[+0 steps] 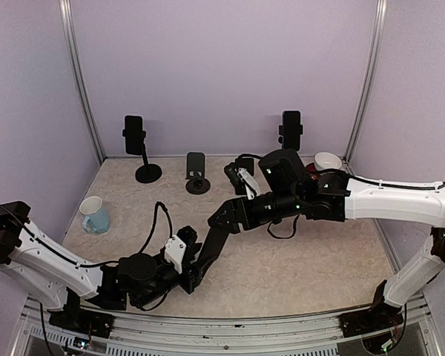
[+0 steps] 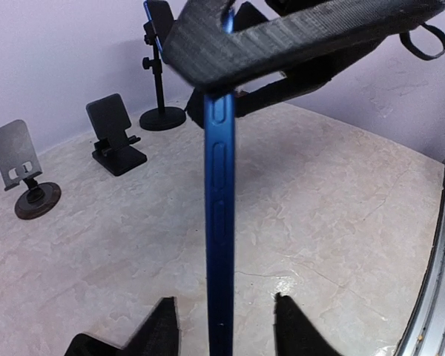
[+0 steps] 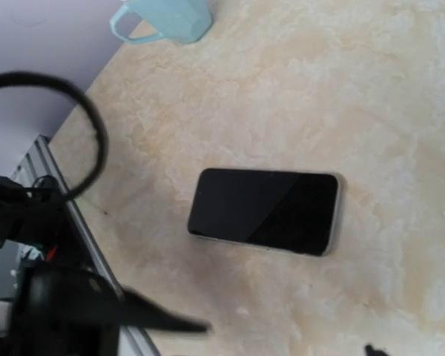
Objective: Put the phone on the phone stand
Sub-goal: Pass from the left arm to the right
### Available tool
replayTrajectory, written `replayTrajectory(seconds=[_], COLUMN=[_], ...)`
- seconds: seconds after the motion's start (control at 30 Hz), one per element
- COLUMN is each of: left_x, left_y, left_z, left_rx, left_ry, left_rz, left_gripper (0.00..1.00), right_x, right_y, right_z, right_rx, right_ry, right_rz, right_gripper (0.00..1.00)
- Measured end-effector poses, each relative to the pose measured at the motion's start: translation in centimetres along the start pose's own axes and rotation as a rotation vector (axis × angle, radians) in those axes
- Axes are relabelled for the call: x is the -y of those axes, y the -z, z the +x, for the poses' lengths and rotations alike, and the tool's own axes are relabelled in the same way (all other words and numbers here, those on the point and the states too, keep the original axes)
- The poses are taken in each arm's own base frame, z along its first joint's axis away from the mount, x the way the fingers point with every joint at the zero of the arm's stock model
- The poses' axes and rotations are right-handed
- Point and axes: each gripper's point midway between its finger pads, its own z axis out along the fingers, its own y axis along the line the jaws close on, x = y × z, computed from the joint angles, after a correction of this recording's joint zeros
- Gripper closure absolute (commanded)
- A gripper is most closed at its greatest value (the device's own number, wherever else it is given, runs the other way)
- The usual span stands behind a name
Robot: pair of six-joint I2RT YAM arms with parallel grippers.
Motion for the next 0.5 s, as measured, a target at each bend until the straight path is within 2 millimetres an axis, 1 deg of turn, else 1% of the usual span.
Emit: replayTrajectory(seconds=[0.03,0.07,0.2,0.3,0.5], left_x=[0.0,0.0,-0.1,-0.3,-1.3], left_y=[0.0,0.1,0.2,0.5,1.7], left_z=[-0.3,-0.6,-1.3,-1.2,0.1], left_rx=[0.01,0.019,0.044,0.056,0.063], left_ry=[0.007,0.015,0.041,0.062,0.117], left_rz=[-0.001,-0.001,0.001,0.001,0.0], left_gripper=[0.27,0.22,0.08,0.02,0.01], right_x=[0.2,0.3,1.0,1.4,2.3], right_y=[-0.1,-0.3,-0.7,-0.8,-0.4], right_z=[0.1,0.2,0.7,0.7,-0.7], right_rx=[-0.004,-0.008,-0.026,-0.035,-0.007], right_ry=[-0.001,0.0,0.006,0.016,0.029], right_rz=[0.005,0.011,0.039,0.061,0.09], right_gripper=[0.65,0.65,0.65,0.66,0.68])
